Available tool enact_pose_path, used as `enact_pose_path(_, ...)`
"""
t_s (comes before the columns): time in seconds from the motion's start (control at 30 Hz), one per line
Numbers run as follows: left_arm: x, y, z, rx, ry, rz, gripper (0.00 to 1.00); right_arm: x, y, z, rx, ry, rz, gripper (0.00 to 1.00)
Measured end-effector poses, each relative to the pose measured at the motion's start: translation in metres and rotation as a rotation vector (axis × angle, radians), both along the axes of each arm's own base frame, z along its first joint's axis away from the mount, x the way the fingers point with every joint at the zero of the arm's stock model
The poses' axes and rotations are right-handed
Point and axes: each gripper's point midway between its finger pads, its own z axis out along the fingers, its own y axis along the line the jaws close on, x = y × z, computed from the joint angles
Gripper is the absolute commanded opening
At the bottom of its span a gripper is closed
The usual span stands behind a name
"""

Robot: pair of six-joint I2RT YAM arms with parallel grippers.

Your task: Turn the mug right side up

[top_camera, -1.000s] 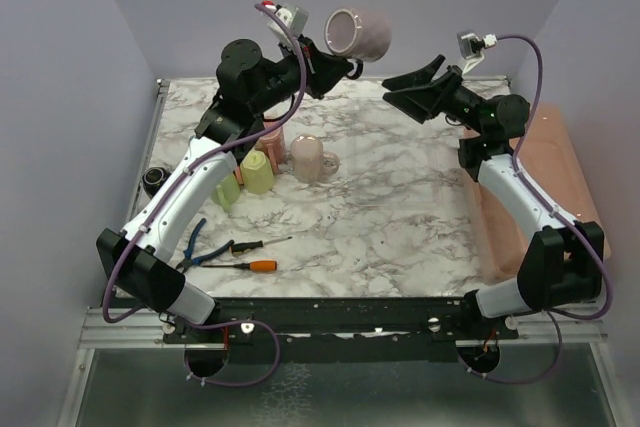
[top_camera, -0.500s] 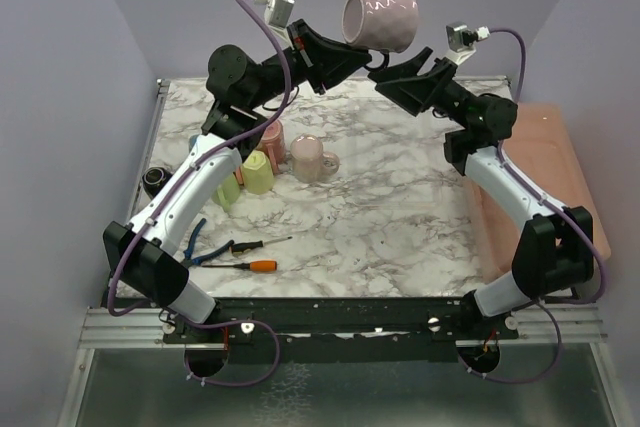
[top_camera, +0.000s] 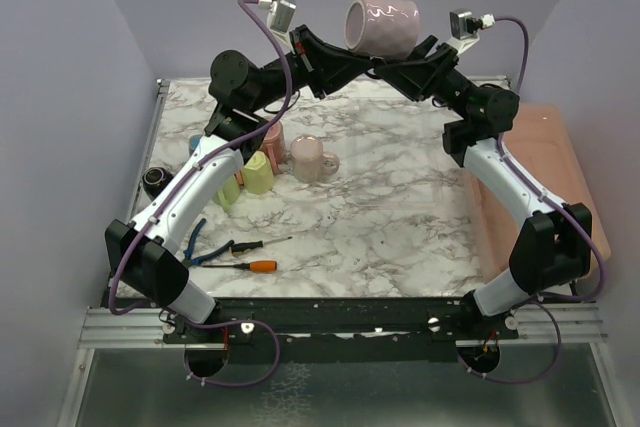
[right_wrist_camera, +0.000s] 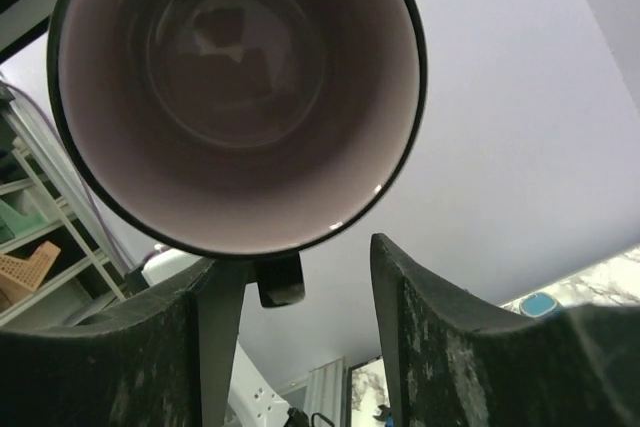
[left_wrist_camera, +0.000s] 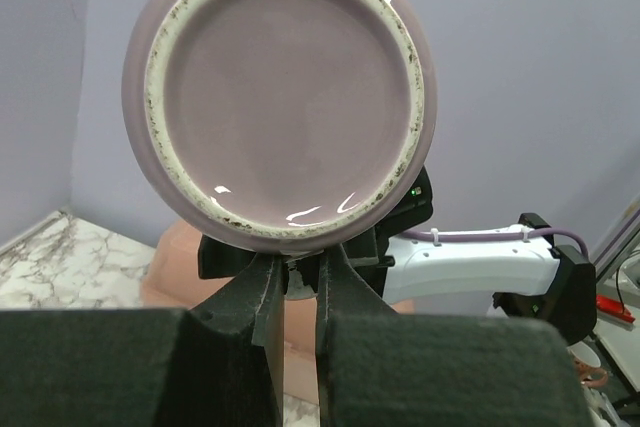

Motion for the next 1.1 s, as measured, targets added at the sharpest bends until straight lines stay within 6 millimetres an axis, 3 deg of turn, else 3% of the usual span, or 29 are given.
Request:
enact_pose_path(0.17,0.002,-0.002,-0.008,0.007,0.015,-0.001,0.00,0.000,0.002,0.001,0.002,0.002,0.003,0.46)
enact_pose_path(0.23,0.002,-0.002,-0.008,0.004,0.012,0.002,0.00,0.001,0.002,0.002,0.004,0.003,0.001,0.40)
enact_pose_path(0.4,0.005,-0.001,-0.009,-0.002,0.016,0.012,0.00,0.002,0.002,0.004,0.017,0.008,-0.005,0.07)
enact_pose_path(0.47,0.004,-0.001,-0.008,-0.010,0.021,0.013,0.00,0.002,0.002,0.004,0.019,0.007,-0.006,0.01)
enact_pose_path(0.57,0.003,0.000,-0.005,-0.021,0.035,0.011,0.14,0.002,0.002,0.006,0.022,-0.002,-0.009,0.01)
enact_pose_path(0.73,0.005,0.001,-0.008,-0.026,0.034,0.029,0.67,0.006,0.003,0.006,0.017,0.010,-0.039,0.01)
enact_pose_path(0.87,0.005,0.002,-0.014,-0.016,0.046,0.044,0.95,0.020,-0.002,0.007,-0.010,0.021,-0.159,0.01)
enact_pose_path(1.1,0.030,0.019,-0.035,0.054,0.134,0.254,0.99,0.061,-0.026,0.004,-0.106,0.081,-0.491,0.01)
